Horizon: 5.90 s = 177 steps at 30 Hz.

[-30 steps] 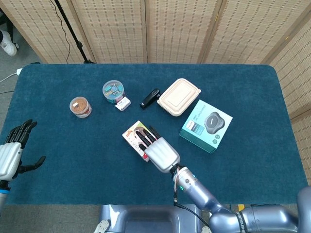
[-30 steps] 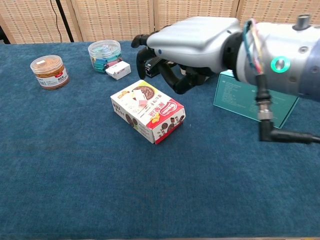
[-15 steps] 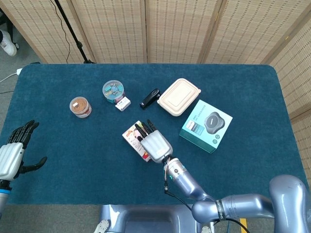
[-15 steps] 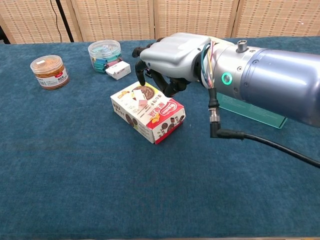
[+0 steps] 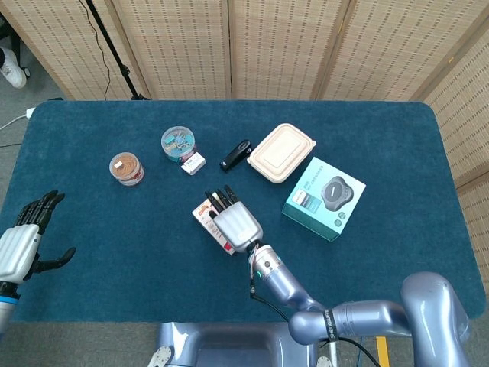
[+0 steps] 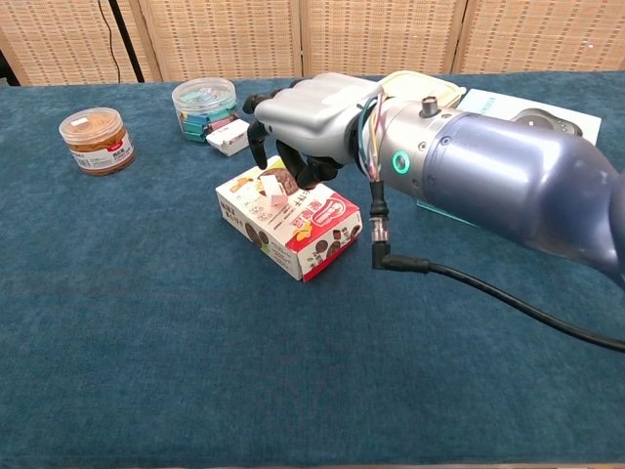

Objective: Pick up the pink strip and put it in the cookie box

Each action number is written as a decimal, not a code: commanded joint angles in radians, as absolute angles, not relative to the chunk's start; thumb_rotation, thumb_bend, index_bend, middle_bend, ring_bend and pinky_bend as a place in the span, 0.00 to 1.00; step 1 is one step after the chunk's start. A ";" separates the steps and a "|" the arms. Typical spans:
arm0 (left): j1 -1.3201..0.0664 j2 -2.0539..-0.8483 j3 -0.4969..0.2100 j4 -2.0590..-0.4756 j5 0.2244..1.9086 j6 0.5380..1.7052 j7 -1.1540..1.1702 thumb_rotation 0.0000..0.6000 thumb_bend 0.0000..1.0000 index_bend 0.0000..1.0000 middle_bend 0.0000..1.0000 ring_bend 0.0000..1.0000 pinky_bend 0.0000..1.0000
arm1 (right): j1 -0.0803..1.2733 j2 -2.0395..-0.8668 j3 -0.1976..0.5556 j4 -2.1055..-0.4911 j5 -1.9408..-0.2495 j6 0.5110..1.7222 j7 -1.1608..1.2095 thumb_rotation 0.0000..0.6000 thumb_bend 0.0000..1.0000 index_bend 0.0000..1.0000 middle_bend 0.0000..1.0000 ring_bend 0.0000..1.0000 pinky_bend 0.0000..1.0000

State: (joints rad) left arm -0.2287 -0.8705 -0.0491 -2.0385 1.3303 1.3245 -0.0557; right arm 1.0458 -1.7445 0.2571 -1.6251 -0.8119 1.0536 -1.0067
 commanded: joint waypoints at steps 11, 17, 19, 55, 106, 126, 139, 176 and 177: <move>-0.221 -0.866 -0.055 -2.029 1.332 1.314 -0.069 1.00 0.26 0.00 0.00 0.00 0.00 | 1.069 -1.780 0.223 -1.578 -0.808 1.066 -0.984 1.00 1.00 0.32 0.00 0.00 0.00; -0.218 -0.866 -0.056 -2.028 1.336 1.312 -0.065 1.00 0.26 0.00 0.00 0.00 0.00 | 1.075 -1.808 0.216 -1.541 -0.797 1.066 -0.975 1.00 1.00 0.32 0.00 0.00 0.00; -0.216 -0.866 -0.058 -2.027 1.335 1.313 -0.069 1.00 0.26 0.00 0.00 0.00 0.00 | 1.075 -1.810 0.213 -1.536 -0.796 1.066 -0.971 1.00 1.00 0.32 0.00 0.00 0.00; -0.206 -0.878 -0.066 -2.034 1.337 1.315 -0.036 1.00 0.26 0.00 0.00 0.00 0.00 | 1.039 -1.827 0.148 -1.516 -0.881 1.078 -0.943 1.00 1.00 0.34 0.00 0.00 0.00; -0.199 -0.868 -0.075 -2.025 1.334 1.305 -0.069 1.00 0.26 0.00 0.00 0.00 0.00 | 1.047 -1.840 0.183 -1.478 -0.844 1.092 -0.969 1.00 1.00 0.37 0.00 0.00 0.00; -0.198 -0.870 -0.075 -2.026 1.332 1.303 -0.064 1.00 0.26 0.00 0.00 0.00 0.00 | 1.008 -1.842 0.137 -1.454 -0.921 1.097 -0.937 1.00 1.00 0.38 0.00 0.00 0.00; -0.198 -0.867 -0.074 -2.025 1.336 1.300 -0.071 1.00 0.26 0.00 0.00 0.00 0.00 | 0.981 -1.820 0.139 -1.442 -0.936 1.093 -0.929 1.00 1.00 0.38 0.00 0.00 0.00; -0.195 -0.863 -0.071 -2.022 1.343 1.297 -0.082 1.00 0.26 0.00 0.00 0.00 0.00 | 0.960 -1.866 0.132 -1.465 -1.022 1.114 -1.005 1.00 1.00 0.39 0.00 0.00 0.00; -0.195 -0.863 -0.071 -2.022 1.343 1.296 -0.082 1.00 0.26 0.00 0.00 0.00 0.00 | 0.961 -1.868 0.135 -1.463 -1.023 1.114 -1.007 1.00 1.00 0.38 0.00 0.00 0.00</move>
